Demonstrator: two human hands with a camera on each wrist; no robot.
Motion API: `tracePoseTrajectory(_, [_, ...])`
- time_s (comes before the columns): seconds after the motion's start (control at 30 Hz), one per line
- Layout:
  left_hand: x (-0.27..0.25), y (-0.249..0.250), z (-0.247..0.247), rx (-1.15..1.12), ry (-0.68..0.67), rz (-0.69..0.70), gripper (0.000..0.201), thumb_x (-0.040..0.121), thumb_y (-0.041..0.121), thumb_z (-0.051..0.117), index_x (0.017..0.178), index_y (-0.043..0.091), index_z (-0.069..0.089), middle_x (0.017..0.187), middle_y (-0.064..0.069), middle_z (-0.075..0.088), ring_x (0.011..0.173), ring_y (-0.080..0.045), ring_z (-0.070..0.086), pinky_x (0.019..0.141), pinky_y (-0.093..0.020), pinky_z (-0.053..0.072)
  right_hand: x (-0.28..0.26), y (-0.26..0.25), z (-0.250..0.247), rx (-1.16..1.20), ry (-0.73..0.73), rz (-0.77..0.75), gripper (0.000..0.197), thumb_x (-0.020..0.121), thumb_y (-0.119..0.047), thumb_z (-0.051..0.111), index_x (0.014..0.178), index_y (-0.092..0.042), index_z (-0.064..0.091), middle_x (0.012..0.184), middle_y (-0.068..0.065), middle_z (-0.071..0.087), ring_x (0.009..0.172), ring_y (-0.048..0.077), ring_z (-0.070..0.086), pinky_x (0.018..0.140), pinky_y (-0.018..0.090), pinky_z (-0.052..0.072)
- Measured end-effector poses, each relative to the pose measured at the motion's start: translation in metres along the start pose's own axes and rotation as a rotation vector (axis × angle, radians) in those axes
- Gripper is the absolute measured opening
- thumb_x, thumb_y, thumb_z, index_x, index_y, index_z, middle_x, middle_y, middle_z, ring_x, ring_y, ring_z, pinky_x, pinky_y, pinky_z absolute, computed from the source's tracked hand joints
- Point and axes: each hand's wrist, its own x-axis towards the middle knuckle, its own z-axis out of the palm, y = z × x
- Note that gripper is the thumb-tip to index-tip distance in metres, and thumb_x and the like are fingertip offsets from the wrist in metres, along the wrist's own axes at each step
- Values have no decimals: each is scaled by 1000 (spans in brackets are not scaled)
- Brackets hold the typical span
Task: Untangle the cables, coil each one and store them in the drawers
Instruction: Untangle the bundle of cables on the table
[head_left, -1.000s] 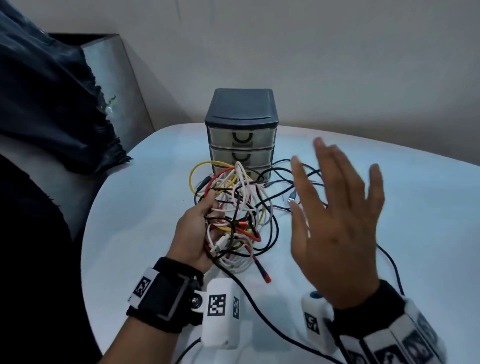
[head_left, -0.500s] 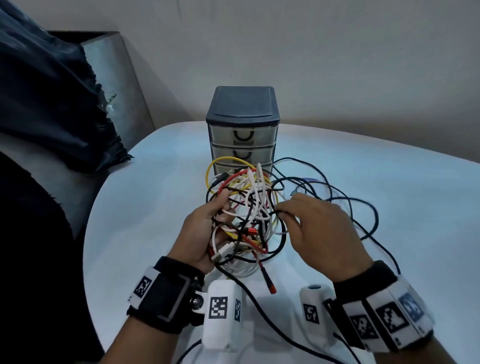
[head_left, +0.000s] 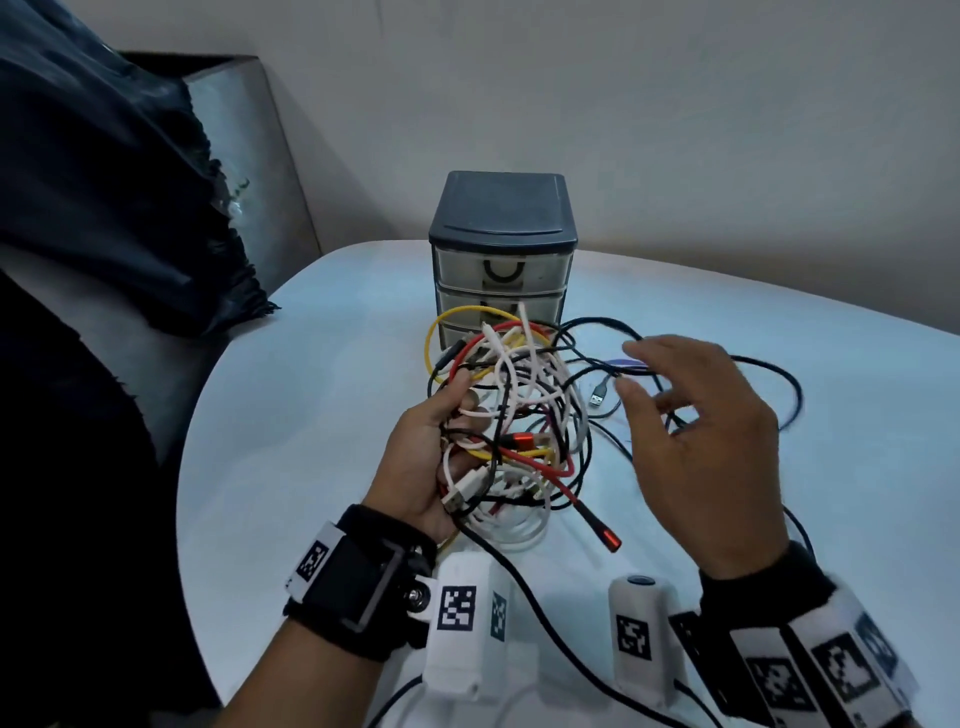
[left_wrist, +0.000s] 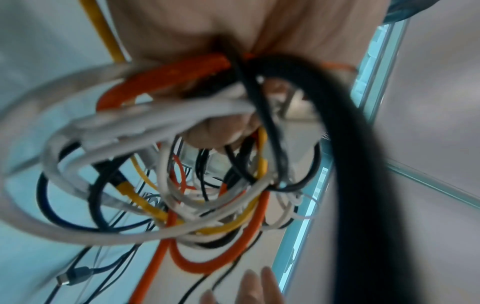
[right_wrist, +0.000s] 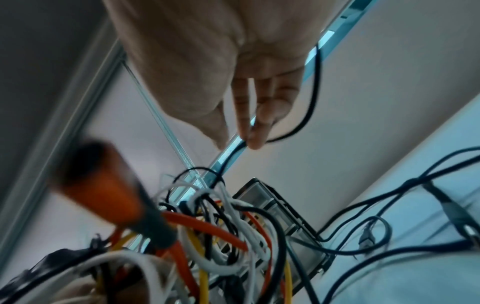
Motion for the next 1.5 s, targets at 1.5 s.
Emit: tracePoseTrajectory(1.5, [13, 4, -33, 439, 104, 242, 34, 82, 35, 64, 63, 18, 42, 53, 4, 26, 37, -10, 23, 34, -18, 18, 10, 9, -15, 125, -251, 181, 18, 97, -30, 58, 95, -29, 76, 86, -18, 72, 72, 6, 67, 58, 12, 43])
